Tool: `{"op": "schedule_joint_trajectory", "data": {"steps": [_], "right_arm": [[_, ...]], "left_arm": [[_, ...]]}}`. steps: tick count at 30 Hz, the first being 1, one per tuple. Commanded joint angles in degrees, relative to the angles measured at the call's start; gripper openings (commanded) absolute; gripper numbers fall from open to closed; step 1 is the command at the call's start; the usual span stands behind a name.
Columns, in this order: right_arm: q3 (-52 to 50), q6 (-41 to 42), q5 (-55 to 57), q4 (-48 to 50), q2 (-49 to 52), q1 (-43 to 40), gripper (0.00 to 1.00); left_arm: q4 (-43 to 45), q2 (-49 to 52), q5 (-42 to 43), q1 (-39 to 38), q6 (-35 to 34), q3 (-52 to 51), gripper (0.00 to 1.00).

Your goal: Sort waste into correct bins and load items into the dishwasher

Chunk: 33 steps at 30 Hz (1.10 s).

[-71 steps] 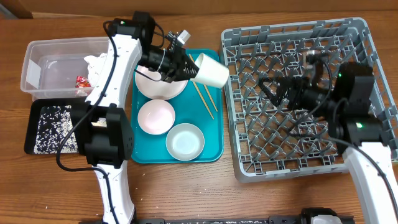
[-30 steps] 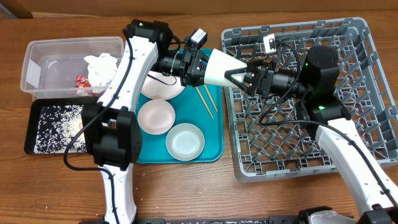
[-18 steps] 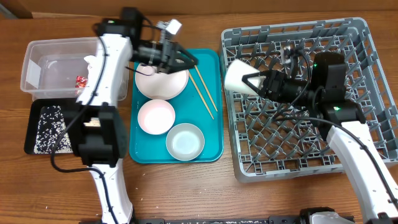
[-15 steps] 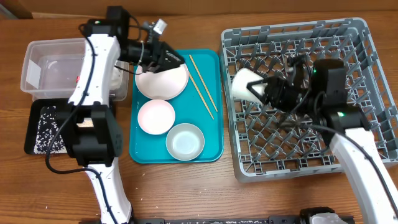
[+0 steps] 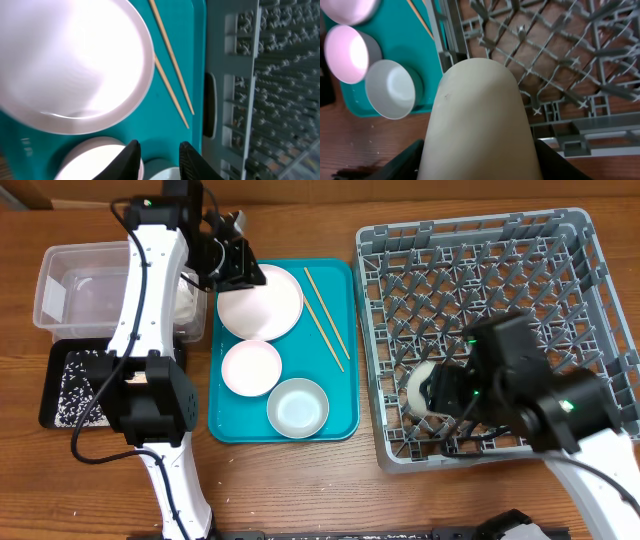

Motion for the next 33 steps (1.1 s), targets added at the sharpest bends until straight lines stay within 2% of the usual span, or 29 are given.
{"op": "schedule_joint_trajectory", "data": {"steps": [1, 5, 10, 20, 22, 25, 29, 33], "right_arm": [[0.7, 2.5, 1.5, -3.1, 5.1, 2.1, 0.52], [0.7, 2.5, 0.2, -6.7, 10.2, 3.1, 0.52], [0.6, 2.4, 0.2, -7.0, 14.9, 4.8, 0.52], [-2.0, 2.5, -0.6, -2.5, 20.2, 7.5, 0.62], [-2.0, 2.5, -0.6, -2.5, 20.2, 7.5, 0.66], [-2.0, 2.5, -0.6, -3.0, 20.2, 7.5, 0.79], [-1.0, 2.5, -0.6, -2.6, 20.2, 7.2, 0.80], [5.2, 2.1, -0.6, -2.7, 20.2, 5.8, 0.79]], "left_arm": [[-3.7, -0.3, -12.6, -1.2, -0.8, 10.4, 0.29], [-6.8, -0.3, -17.7, -2.4, -0.8, 16.5, 0.31], [-7.6, -0.3, -18.5, -3.7, -0.8, 18.3, 0.33], [-8.5, -0.2, -21.0, -4.4, -0.8, 18.3, 0.35], [-8.5, -0.2, -21.0, -4.4, -0.8, 18.3, 0.35], [-8.5, -0.2, -21.0, -4.4, -0.8, 18.3, 0.37], [-8.5, -0.2, -21.0, -4.4, -0.8, 18.3, 0.42], [-8.3, -0.3, -21.0, -4.4, -0.8, 18.4, 0.42]]}}
